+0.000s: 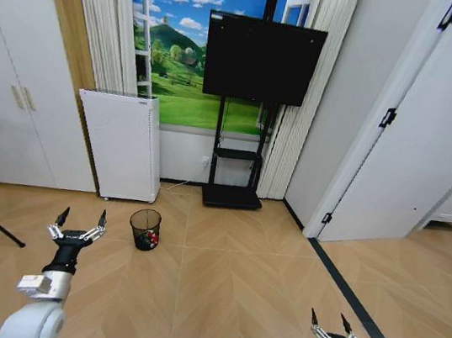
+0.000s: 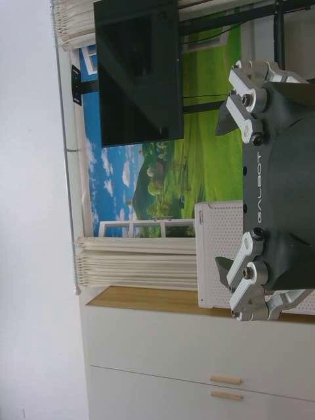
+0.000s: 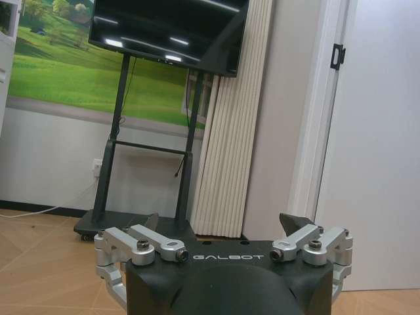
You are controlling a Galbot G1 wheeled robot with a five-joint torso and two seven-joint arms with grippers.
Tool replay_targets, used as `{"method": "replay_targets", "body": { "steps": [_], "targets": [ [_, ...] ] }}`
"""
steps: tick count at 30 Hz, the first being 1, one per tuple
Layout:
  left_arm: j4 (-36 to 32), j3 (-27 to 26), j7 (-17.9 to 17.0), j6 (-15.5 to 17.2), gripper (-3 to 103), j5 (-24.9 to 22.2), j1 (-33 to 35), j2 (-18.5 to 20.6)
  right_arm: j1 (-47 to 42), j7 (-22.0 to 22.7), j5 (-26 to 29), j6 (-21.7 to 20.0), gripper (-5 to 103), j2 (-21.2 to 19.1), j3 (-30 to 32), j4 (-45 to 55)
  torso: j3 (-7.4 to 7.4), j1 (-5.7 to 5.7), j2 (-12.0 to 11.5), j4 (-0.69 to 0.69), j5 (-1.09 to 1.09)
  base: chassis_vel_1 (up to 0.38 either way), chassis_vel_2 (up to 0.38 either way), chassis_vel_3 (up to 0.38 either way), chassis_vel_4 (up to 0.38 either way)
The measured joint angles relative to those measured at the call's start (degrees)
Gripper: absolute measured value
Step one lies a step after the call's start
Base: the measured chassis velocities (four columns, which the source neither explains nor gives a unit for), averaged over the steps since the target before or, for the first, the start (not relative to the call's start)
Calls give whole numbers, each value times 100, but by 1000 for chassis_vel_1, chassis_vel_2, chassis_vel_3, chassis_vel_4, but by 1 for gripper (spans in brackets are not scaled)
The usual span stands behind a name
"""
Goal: Pick up the trash bin and place the garbage on the floor into it.
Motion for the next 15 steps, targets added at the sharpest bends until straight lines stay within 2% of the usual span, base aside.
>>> {"method": "replay_targets", "body": {
  "steps": [8, 15],
  "targets": [
    [30, 28, 8, -3, 100, 12, -47, 4, 36, 12, 17, -28, 100, -28, 1, -34, 1, 1, -1, 1, 2, 25, 10, -39, -4],
    [43, 46, -21, -3, 100, 14, -97, 14, 71, 27, 101, -1, 100, -21, -35, -26, 0, 0, 0, 1, 0, 226, 103, -220, -105]
  ]
}}
